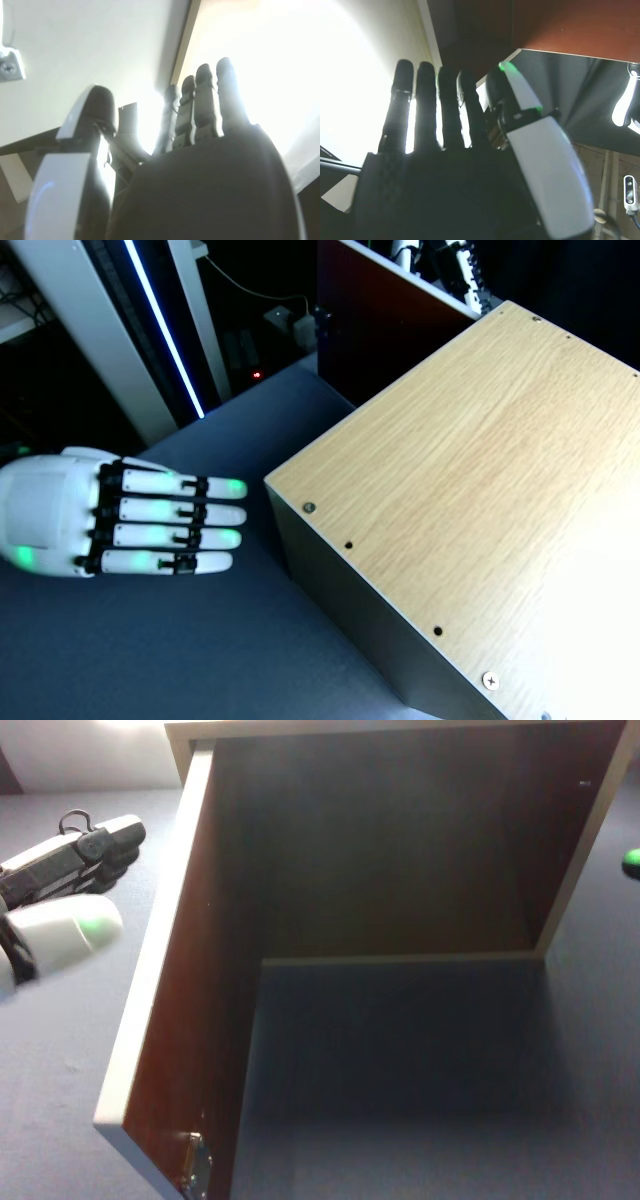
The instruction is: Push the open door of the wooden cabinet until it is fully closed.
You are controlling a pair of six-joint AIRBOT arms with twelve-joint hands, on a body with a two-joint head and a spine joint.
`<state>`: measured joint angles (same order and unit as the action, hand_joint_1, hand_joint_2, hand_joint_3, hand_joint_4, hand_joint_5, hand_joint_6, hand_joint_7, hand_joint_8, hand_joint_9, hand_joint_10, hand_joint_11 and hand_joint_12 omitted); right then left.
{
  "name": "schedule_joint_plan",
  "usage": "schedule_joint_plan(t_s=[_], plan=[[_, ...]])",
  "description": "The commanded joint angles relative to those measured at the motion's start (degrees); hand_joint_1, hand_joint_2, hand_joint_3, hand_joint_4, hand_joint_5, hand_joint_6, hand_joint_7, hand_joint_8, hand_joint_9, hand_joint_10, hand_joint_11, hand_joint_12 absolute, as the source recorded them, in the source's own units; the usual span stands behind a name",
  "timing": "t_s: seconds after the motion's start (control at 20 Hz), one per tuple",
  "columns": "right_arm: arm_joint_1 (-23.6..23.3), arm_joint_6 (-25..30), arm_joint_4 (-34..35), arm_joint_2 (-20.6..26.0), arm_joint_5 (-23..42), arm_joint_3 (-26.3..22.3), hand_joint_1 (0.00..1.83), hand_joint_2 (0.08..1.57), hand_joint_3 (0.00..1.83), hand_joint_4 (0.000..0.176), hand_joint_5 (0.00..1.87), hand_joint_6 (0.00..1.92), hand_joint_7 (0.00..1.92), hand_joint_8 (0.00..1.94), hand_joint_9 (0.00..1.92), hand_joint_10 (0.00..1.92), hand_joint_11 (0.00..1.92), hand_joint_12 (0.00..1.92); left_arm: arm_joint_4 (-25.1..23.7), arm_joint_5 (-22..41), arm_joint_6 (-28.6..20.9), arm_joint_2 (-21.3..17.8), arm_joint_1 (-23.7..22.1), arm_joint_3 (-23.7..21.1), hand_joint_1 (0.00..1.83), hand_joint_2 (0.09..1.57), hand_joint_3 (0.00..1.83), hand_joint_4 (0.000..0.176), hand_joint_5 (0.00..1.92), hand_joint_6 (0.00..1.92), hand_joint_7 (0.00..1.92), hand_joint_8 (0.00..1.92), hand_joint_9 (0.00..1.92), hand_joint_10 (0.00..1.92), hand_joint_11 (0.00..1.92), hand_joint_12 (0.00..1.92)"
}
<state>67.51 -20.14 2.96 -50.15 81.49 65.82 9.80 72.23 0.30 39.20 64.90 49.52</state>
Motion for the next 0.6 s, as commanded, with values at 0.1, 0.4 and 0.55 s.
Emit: schedule_joint_plan(t_s=[0.1, 0.4, 0.55], plan=[[0.03, 0.51, 1.79, -0.13, 6.78, 0.27, 0.49, 1.38, 0.00, 0.000, 0.42, 0.00, 0.41, 0.00, 0.34, 0.00, 0.03, 0.59, 0.37, 6.59, -0.30, 0.35, -0.80, 0.36, 0.00, 1.29, 0.00, 0.001, 0.09, 0.00, 0.14, 0.00, 0.14, 0.00, 0.11, 0.09], [0.03, 0.51, 1.79, -0.15, 6.77, 0.27, 0.49, 1.38, 0.00, 0.000, 0.42, 0.00, 0.42, 0.00, 0.35, 0.00, 0.02, 0.60, -3.91, 5.52, -0.30, 0.32, -2.19, 0.09, 0.00, 1.36, 0.00, 0.023, 0.10, 0.00, 0.15, 0.00, 0.16, 0.00, 0.11, 0.05], [0.02, 0.57, 1.79, -0.15, 6.77, 0.27, 0.43, 1.39, 0.00, 0.000, 0.41, 0.00, 0.41, 0.00, 0.35, 0.00, 0.03, 0.60, -5.40, 4.57, -0.30, 0.57, -2.49, 0.08, 0.00, 1.37, 0.01, 0.007, 0.14, 0.01, 0.17, 0.01, 0.17, 0.00, 0.11, 0.05]])
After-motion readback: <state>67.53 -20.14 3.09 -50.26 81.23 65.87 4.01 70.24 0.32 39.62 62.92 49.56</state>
